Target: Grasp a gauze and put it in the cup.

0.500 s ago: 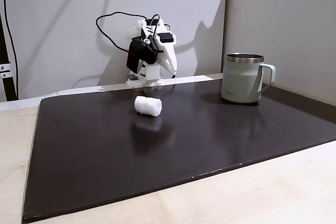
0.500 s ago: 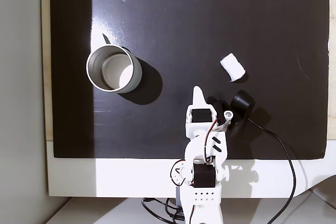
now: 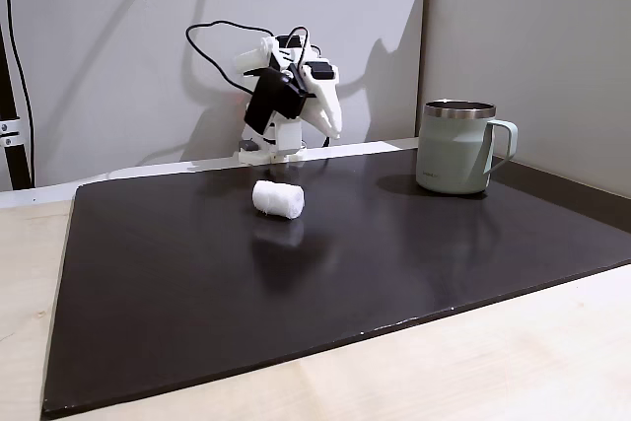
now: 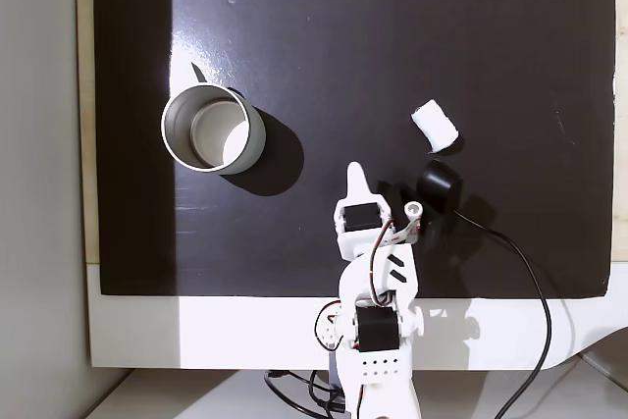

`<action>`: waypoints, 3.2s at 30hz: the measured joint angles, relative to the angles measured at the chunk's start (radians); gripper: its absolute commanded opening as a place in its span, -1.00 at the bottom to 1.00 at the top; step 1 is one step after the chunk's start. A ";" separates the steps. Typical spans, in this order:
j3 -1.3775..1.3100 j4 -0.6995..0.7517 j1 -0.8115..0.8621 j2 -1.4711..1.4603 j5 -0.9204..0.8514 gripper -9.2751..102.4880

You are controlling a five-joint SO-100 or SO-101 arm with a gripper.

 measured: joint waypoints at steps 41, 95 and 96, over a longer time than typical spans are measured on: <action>-0.868 0.327 0.256 -0.790 0.499 -0.49; -1.120 0.189 0.351 -1.755 0.742 -0.28; -1.120 0.187 0.350 -1.758 0.744 -0.31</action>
